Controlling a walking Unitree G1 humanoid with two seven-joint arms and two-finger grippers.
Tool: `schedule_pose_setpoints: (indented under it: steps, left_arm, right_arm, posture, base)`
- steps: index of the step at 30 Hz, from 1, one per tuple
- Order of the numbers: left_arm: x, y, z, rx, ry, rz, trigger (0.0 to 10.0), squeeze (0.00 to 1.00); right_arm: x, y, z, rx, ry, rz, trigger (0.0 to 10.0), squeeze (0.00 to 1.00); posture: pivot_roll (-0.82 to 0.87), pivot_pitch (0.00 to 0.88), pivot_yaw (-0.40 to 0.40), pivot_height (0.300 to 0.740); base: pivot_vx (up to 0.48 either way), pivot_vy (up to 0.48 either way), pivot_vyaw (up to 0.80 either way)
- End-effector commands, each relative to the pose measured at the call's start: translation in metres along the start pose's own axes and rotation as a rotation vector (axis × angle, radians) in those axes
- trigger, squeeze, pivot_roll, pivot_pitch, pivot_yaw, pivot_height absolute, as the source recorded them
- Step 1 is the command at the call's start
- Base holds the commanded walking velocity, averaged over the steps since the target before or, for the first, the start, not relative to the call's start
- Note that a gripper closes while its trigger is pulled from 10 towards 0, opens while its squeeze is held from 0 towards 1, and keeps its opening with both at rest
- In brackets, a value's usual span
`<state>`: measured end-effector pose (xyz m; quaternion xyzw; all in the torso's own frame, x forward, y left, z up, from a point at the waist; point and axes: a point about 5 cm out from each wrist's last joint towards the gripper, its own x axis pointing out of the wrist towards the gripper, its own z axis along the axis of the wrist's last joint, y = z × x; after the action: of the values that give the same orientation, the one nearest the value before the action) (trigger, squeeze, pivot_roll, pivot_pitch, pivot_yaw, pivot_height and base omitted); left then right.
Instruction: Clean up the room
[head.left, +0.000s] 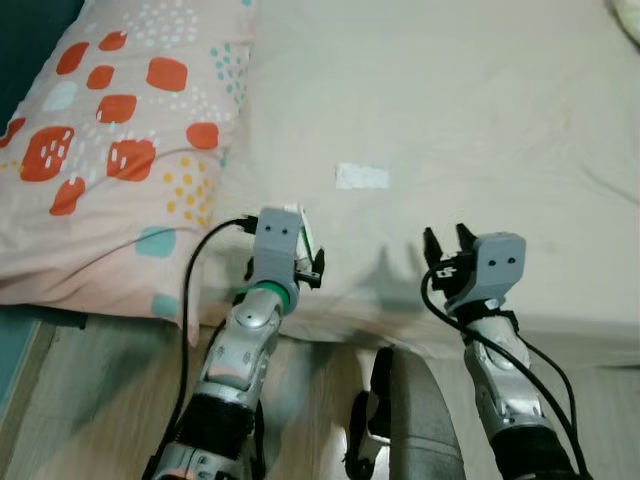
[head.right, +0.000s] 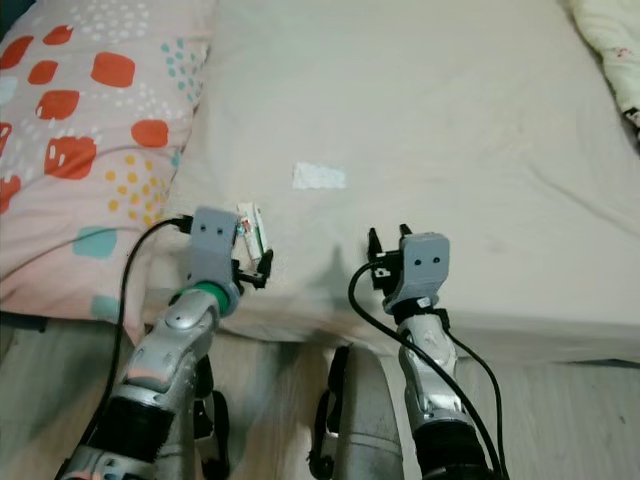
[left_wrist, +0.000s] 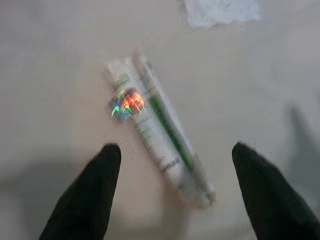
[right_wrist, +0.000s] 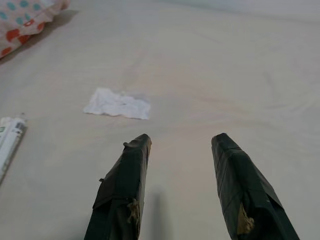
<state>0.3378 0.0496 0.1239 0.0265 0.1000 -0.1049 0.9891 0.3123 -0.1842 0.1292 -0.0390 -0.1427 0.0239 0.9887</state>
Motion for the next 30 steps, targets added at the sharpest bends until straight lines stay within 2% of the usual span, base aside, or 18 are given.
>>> schedule_pose_setpoints:
  steps: [1,3,8,9,11,13,18,20,21,22,23,24,26,27,28,30]
  left_arm:
    - [0.001,-0.013,-0.009,0.024,0.016,-0.018,10.0,0.00]
    - [0.010,-0.027,-0.009,0.059,0.017,-0.006,10.0,0.00]
    - [0.014,-0.031,-0.009,0.074,0.020,0.012,10.0,0.00]
    - [0.017,-0.034,-0.010,0.094,0.028,0.022,10.0,0.00]
    - [0.017,-0.034,-0.010,0.094,0.028,0.022,10.0,0.00]
    - [0.020,-0.033,-0.014,0.138,0.042,0.078,10.0,0.00]
    - [0.022,-0.029,-0.016,0.149,0.050,0.114,10.0,0.00]
    - [0.024,-0.023,-0.019,0.152,0.073,0.149,10.0,0.00]
    - [0.025,-0.015,-0.024,0.169,0.105,0.190,10.0,0.00]
    - [0.025,-0.015,-0.024,0.169,0.105,0.190,10.0,0.00]
    - [0.024,-0.004,-0.034,0.175,0.158,0.238,4.1,0.00]
    - [0.022,0.003,-0.040,0.179,0.192,0.268,0.7,0.00]
    - [0.022,0.003,-0.040,0.179,0.192,0.268,0.7,0.00]
    - [0.021,0.010,-0.046,0.177,0.218,0.291,0.7,0.00]
    - [0.019,0.015,-0.050,0.172,0.236,0.309,0.0,0.00]
    - [0.019,0.021,-0.053,0.169,0.248,0.326,0.0,0.00]
  right_arm:
    - [-0.008,-0.003,-0.008,-0.008,0.045,-0.016,10.0,0.00]
    - [-0.018,-0.008,-0.013,-0.025,0.093,-0.048,10.0,0.00]
    - [-0.028,-0.009,-0.017,-0.039,0.131,-0.065,10.0,0.00]
    - [-0.039,-0.011,-0.016,-0.047,0.146,-0.083,10.0,0.00]
    - [-0.039,-0.011,-0.016,-0.047,0.146,-0.083,10.0,0.00]
    - [-0.054,-0.017,-0.013,-0.057,0.156,-0.111,10.0,0.00]
    - [-0.060,-0.019,-0.011,-0.060,0.160,-0.121,10.0,0.00]
    - [-0.064,-0.020,-0.009,-0.060,0.165,-0.127,10.0,0.00]
    - [-0.065,-0.020,-0.007,-0.059,0.167,-0.130,10.0,0.00]
    - [-0.065,-0.020,-0.007,-0.059,0.167,-0.130,10.0,0.00]
    - [-0.064,-0.018,-0.005,-0.054,0.165,-0.126,10.0,0.00]
    - [-0.063,-0.016,-0.003,-0.049,0.162,-0.123,10.0,0.00]
    - [-0.063,-0.016,-0.003,-0.049,0.162,-0.123,10.0,0.00]
    - [-0.061,-0.014,-0.001,-0.041,0.157,-0.118,10.0,0.00]
    - [-0.060,-0.012,0.001,-0.034,0.156,-0.114,10.0,0.00]
    - [-0.058,-0.009,0.002,-0.026,0.154,-0.109,10.0,0.00]
  posture:
    - [-0.11,0.188,0.031,0.610]
    - [-0.14,0.200,0.048,0.610]
    - [-0.16,0.213,0.056,0.610]
    - [-0.20,0.255,0.068,0.610]
    - [-0.20,0.255,0.068,0.610]
    - [-0.23,0.285,0.071,0.610]
    - [-0.24,0.296,0.070,0.610]
    - [-0.24,0.306,0.068,0.610]
    - [-0.24,0.316,0.068,0.610]
    - [-0.24,0.316,0.068,0.610]
    - [-0.24,0.331,0.066,0.610]
    - [-0.23,0.336,0.065,0.610]
    - [-0.23,0.336,0.065,0.610]
    - [-0.23,0.340,0.064,0.610]
    - [-0.23,0.341,0.063,0.610]
    - [-0.22,0.343,0.062,0.610]
  base:
    - [0.000,0.000,0.00]
    - [0.000,0.000,0.00]
    - [0.000,0.000,0.00]
    - [0.000,0.000,0.00]
    - [0.000,0.000,0.00]
    - [0.000,0.000,0.00]
    - [0.000,0.000,0.00]
    - [0.000,0.000,0.00]
    - [0.000,0.000,0.00]
    - [0.000,0.000,0.00]
    - [0.000,0.000,0.00]
    - [0.000,0.000,0.00]
    - [0.000,0.000,0.00]
    - [0.000,0.000,0.00]
    - [0.000,0.000,0.00]
    - [0.000,0.000,0.00]
